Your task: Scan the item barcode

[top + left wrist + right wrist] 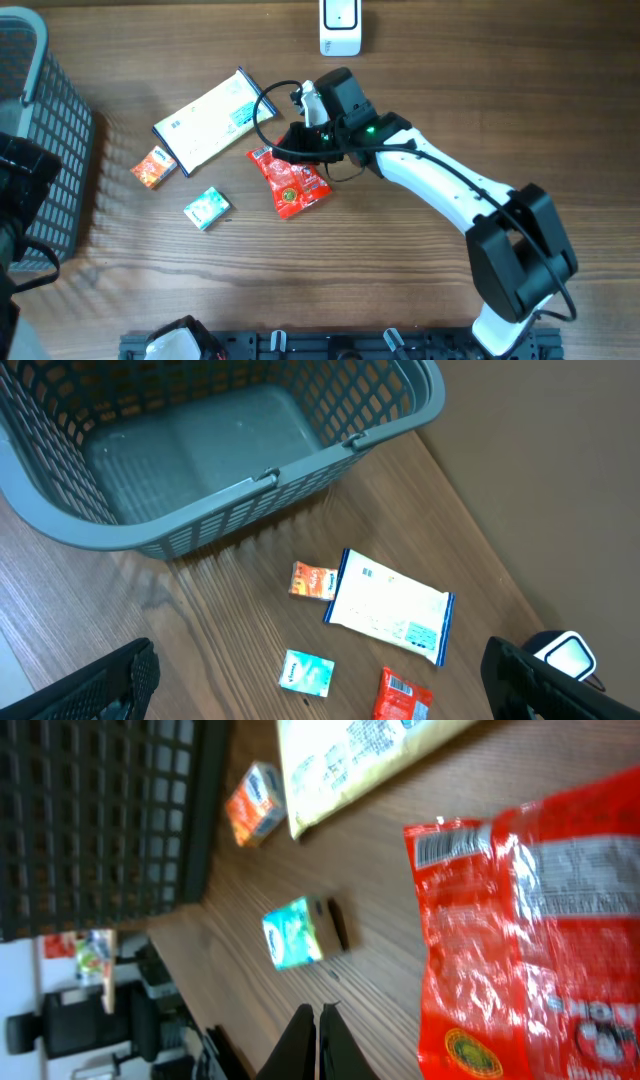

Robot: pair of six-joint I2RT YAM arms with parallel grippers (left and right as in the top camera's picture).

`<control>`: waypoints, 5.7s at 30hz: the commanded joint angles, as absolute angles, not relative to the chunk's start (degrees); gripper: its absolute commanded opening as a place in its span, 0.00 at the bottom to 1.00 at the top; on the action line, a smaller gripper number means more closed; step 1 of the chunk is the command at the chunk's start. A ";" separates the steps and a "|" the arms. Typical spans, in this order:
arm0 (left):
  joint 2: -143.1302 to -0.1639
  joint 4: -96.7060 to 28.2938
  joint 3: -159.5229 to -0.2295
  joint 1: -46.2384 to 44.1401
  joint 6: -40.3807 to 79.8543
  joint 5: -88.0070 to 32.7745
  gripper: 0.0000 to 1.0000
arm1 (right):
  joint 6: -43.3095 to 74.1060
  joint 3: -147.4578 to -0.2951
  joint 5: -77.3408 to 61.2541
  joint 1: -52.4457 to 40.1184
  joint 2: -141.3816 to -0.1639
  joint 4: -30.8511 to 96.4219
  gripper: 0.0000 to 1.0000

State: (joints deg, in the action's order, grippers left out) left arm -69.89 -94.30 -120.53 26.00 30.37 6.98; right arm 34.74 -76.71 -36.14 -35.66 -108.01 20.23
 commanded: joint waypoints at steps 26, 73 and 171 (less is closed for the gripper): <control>-69.80 -94.15 -120.68 26.39 30.92 6.70 1.00 | 18.11 -75.79 -32.84 -23.83 -97.17 24.95 0.71; -69.80 -94.15 -120.68 26.39 30.92 6.70 1.00 | 26.04 -75.64 -38.85 -32.27 -125.99 22.28 0.04; -89.25 -76.55 -80.62 2.26 16.34 -21.93 1.00 | 27.18 -75.40 -28.25 -28.42 -116.79 36.23 1.00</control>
